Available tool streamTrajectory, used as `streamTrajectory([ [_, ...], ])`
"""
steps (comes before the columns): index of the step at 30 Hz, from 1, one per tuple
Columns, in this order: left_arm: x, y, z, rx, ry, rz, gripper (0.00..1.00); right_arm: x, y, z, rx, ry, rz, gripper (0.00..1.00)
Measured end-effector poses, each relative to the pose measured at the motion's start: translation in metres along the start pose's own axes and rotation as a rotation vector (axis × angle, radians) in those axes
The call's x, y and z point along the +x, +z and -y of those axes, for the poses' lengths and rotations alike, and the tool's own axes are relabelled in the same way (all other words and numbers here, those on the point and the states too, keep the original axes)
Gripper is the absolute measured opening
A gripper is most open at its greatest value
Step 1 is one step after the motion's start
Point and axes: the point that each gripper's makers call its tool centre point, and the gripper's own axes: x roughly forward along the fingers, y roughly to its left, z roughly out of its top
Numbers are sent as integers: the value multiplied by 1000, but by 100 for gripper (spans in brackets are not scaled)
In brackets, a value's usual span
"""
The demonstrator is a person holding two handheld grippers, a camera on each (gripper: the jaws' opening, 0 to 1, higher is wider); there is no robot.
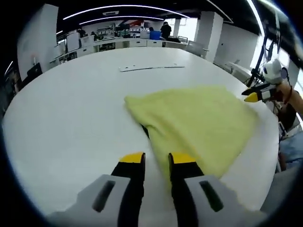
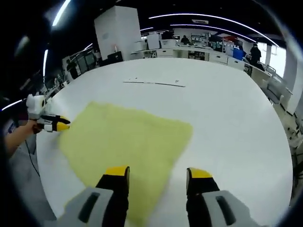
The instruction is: Fold the garment on the visible template until the final outline fits inside the template.
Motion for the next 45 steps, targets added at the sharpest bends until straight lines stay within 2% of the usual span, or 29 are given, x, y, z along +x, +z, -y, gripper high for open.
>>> streamTrajectory([
  [6,2,-7,2,-8,-13,-33,10,-6,-12,-3,8,8,-18,46],
  [9,2,-8,5,-25,-25,-35,0,-9,-16,-3,10,8,-23,46],
  [13,1,-7,5,-14,-13,-29,0,-12,-20,-2,17,3,-26,46],
  [18,-12,2,4,9,41,19,0,-16,-21,-5,20,6,-24,46],
  [22,-17,4,4,-39,60,49,0,-19,-20,-7,17,8,-19,47],
  [27,-15,-6,1,-61,73,19,0,-22,-22,-12,6,24,-24,47],
  [31,-19,-9,5,-50,48,21,0,-25,-26,-15,-10,41,-35,47],
  [40,-36,-14,12,-46,-11,25,21,-35,-39,-31,-51,115,-70,46],
  [45,-43,-23,13,10,-40,-1,25,-40,-50,-32,-97,129,-103,45],
])
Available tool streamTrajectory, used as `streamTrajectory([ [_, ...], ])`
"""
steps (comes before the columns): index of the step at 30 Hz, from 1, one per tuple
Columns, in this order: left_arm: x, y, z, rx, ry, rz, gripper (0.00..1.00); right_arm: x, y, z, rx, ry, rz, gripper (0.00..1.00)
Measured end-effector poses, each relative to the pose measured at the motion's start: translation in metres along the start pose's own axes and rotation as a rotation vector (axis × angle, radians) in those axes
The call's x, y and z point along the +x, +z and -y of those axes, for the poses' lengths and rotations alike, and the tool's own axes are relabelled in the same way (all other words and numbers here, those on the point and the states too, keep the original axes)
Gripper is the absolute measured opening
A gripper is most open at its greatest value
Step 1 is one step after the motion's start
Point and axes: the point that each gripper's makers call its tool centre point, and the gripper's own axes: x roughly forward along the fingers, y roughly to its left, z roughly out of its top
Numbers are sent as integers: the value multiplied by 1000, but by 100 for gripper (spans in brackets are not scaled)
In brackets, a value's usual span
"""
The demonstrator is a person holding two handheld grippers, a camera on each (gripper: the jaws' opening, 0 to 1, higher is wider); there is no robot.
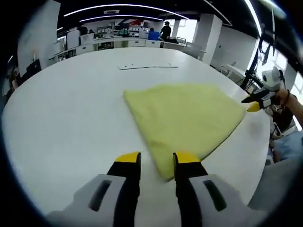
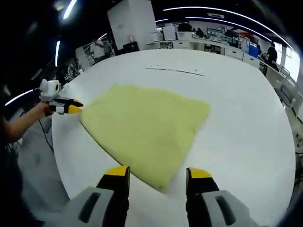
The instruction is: Fold the garment on the visible template until the final outline fits inside the template.
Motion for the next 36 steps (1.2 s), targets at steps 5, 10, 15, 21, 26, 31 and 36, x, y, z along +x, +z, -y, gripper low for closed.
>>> streamTrajectory([
  [5,-2,-11,2,24,-26,-27,25,0,-14,-4,-70,21,-45,38],
  [10,-3,-17,5,48,-45,-50,23,2,-20,-4,-65,30,-41,32],
  [15,-1,-23,9,85,-76,-66,21,5,-24,-1,-86,17,-37,26],
  [21,2,-28,7,121,-72,-92,14,11,-26,3,-143,11,-28,14],
  [26,3,-30,6,142,-70,-98,9,12,-28,4,-171,17,-36,7],
  [31,4,-30,7,155,-76,-95,2,12,-28,4,-180,21,-39,0],
  [36,5,-30,7,176,-69,-101,1,10,-25,5,-175,16,-29,0],
])
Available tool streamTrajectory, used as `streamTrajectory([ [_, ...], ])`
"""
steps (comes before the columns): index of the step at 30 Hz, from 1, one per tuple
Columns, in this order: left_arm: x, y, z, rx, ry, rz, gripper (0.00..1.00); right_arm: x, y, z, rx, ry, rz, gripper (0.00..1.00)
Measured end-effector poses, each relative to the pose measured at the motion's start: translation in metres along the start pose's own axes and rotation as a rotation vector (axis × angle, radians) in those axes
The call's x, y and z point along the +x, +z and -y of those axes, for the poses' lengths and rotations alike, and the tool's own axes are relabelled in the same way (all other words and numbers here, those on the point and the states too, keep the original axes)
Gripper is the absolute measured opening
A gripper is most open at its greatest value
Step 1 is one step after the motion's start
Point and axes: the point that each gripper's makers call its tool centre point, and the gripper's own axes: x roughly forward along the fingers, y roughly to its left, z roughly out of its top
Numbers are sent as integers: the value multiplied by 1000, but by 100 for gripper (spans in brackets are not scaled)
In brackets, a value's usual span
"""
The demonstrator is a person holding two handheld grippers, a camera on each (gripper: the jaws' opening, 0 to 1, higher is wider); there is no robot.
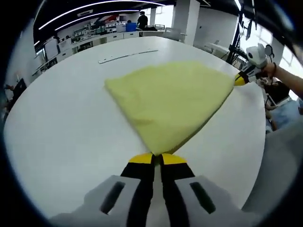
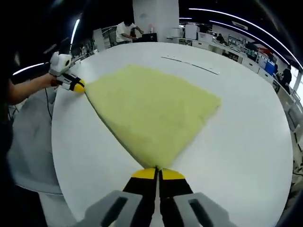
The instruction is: Fold the garment on the visible template until the final outline fits inside the template.
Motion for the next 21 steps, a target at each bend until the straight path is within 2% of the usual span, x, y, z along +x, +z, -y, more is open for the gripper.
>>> streamTrajectory([
  [14,-5,0,4,65,16,-4,0,-11,-6,-1,-13,6,-7,0],
  [21,-9,-4,7,70,20,-13,0,-12,-11,-7,-5,9,-16,0],
])
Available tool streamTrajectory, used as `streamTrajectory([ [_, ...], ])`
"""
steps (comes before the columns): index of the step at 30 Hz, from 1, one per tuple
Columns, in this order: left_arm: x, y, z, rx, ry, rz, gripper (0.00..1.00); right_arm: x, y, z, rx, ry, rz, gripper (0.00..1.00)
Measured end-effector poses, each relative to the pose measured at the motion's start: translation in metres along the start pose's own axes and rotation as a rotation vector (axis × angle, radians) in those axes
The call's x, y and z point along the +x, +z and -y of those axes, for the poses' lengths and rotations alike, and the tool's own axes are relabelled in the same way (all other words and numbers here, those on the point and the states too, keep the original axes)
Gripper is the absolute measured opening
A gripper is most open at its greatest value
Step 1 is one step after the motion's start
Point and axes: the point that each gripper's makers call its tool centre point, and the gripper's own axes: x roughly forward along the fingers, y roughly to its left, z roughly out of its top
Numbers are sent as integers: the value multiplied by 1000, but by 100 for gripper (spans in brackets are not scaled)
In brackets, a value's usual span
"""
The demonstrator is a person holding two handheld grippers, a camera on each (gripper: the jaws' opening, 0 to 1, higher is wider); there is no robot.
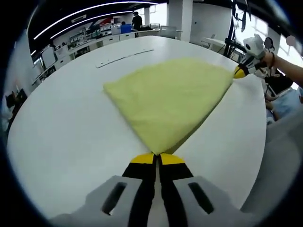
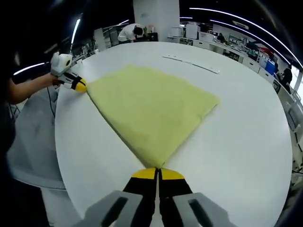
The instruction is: Fold the garment on the visible template until the final outline fits inside the template.
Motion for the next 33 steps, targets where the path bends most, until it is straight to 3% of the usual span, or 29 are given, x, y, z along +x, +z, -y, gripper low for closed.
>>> streamTrajectory([
  [17,-11,-13,11,-31,-10,-6,0,-7,-8,-13,40,5,18,0],
  [21,-12,-12,10,-65,-11,5,0,-8,-11,-16,55,5,10,0],
  [23,-13,-13,10,-122,-19,11,0,-8,-11,-17,75,5,13,0],
  [28,-18,-8,12,-185,-39,63,11,-10,-6,-16,117,-13,51,12],
  [33,-23,2,12,-269,-36,122,31,-14,4,-16,151,-40,97,41],
])
